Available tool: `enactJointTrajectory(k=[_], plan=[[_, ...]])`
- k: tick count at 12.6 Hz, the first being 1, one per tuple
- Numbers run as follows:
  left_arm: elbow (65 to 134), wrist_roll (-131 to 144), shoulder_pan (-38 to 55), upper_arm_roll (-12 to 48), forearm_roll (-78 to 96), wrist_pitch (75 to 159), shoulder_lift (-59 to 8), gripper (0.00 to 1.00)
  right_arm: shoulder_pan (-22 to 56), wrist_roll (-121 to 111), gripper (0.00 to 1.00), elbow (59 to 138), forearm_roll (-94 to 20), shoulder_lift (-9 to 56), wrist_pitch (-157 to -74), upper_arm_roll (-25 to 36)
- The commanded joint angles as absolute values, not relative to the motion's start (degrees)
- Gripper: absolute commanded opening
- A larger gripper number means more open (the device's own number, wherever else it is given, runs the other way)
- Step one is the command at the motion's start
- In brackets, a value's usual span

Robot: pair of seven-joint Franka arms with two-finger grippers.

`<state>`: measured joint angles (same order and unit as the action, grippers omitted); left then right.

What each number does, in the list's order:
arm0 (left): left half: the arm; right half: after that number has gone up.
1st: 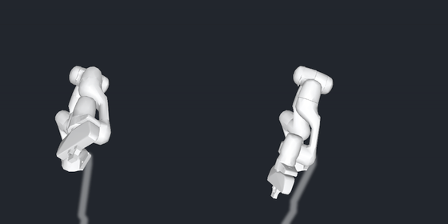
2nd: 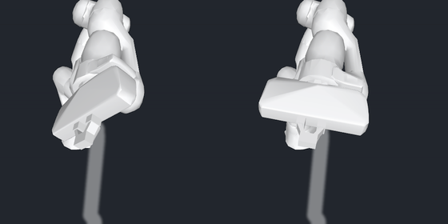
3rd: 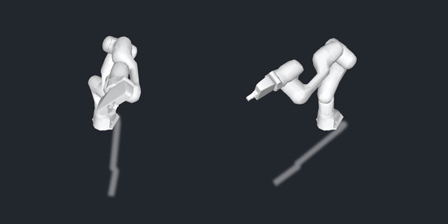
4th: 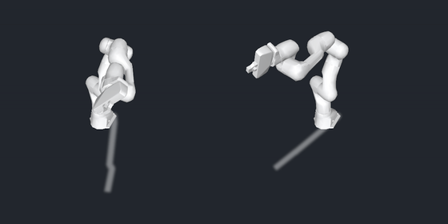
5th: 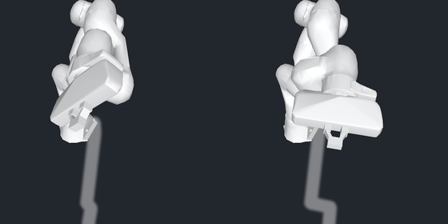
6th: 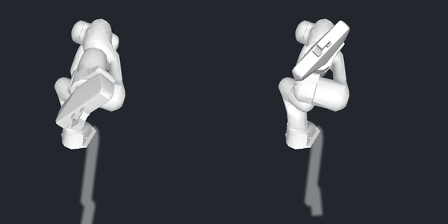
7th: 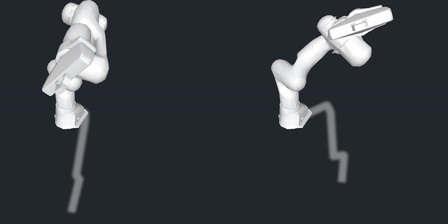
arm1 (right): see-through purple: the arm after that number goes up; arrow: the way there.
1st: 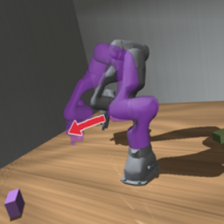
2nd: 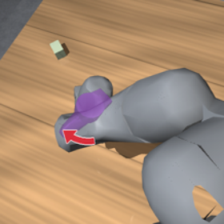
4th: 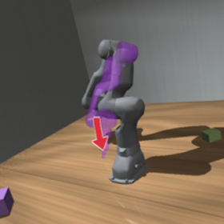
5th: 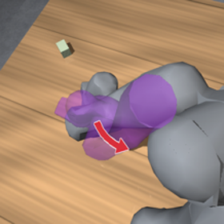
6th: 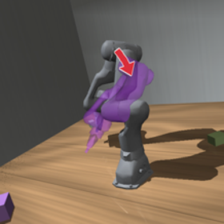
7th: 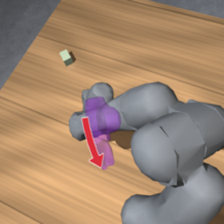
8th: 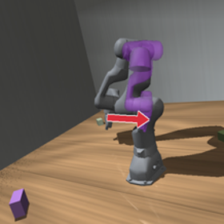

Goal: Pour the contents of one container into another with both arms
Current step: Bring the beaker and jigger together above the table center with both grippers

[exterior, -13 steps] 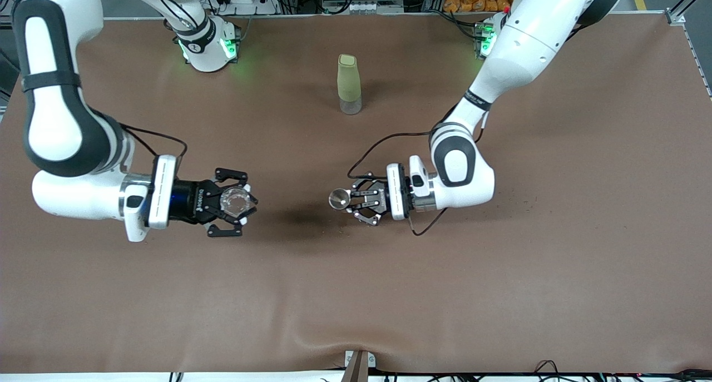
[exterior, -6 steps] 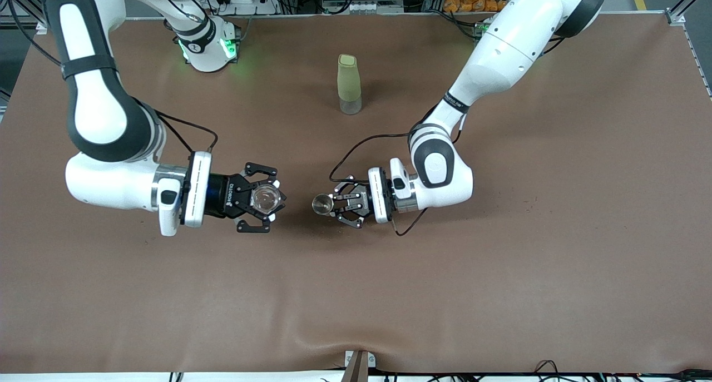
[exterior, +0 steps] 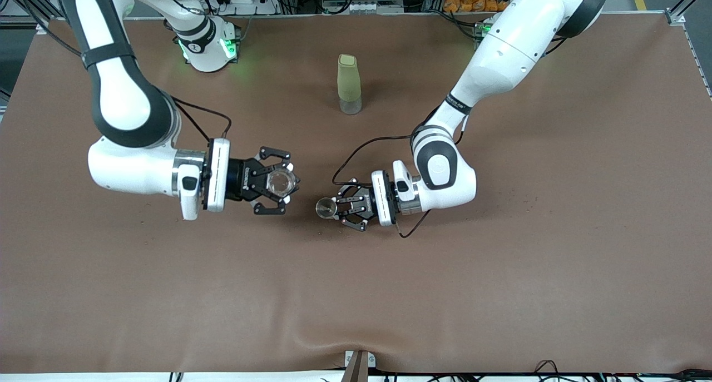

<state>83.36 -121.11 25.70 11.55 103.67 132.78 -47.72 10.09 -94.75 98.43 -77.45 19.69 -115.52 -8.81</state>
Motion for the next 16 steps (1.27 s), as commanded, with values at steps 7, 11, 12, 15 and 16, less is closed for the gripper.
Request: enactJointTrajectory(k=[7, 11, 12, 15, 16], plan=[[84.5, -121.0, 27.4, 11.3, 104.4, 133.9, -47.3, 0.0, 10.3, -83.1, 0.0, 105.7, -70.3, 14.7, -118.0, -12.4], [84.5, -126.5, 26.5, 11.3, 104.5, 133.8, -47.3, 0.0, 10.2, -80.1, 0.0, 108.0, -70.3, 14.4, -117.9, -12.4], [84.6, -128.0, 25.9, 11.3, 104.8, 133.8, -47.3, 0.0, 10.4, -77.6, 0.0, 108.0, -70.2, 14.5, -117.9, -12.5], [84.6, -133.2, 26.7, 11.3, 110.4, 134.6, -47.5, 0.0, 10.6, -74.1, 0.0, 108.9, -70.3, 14.5, -118.4, -13.7], [84.6, -136.5, 26.7, 11.3, 112.9, 135.0, -47.7, 0.0, 10.6, -72.8, 0.0, 108.7, -70.5, 14.5, -119.2, -14.2]])
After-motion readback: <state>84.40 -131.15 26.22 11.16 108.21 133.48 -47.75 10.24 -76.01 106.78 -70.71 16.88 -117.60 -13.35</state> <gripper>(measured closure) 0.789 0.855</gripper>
